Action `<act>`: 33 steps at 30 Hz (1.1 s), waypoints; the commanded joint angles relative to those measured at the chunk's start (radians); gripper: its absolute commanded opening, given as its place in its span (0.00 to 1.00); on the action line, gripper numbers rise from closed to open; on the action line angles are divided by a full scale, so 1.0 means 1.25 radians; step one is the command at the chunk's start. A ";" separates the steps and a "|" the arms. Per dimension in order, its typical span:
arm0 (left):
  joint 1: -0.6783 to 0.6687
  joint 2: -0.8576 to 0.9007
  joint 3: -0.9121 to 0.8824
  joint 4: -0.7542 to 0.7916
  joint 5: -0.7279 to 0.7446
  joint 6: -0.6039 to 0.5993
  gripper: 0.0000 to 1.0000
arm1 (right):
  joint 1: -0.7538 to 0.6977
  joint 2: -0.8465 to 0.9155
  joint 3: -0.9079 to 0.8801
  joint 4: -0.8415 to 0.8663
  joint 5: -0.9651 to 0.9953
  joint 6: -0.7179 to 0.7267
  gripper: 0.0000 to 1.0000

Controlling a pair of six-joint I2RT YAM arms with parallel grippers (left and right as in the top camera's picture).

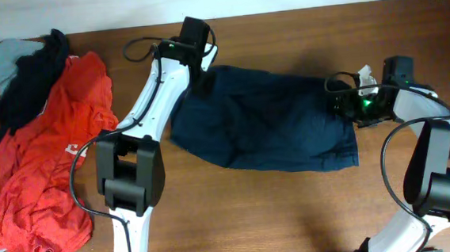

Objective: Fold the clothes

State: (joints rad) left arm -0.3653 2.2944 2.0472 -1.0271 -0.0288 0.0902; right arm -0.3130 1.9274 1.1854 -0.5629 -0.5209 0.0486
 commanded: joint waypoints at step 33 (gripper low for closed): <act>0.082 0.146 0.011 -0.058 0.179 -0.025 0.00 | -0.129 0.008 0.154 -0.288 0.013 -0.095 0.80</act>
State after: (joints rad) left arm -0.2714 2.4420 2.0537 -1.0954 0.1932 0.0814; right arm -0.4736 1.9270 1.4231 -0.9356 -0.5373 -0.0544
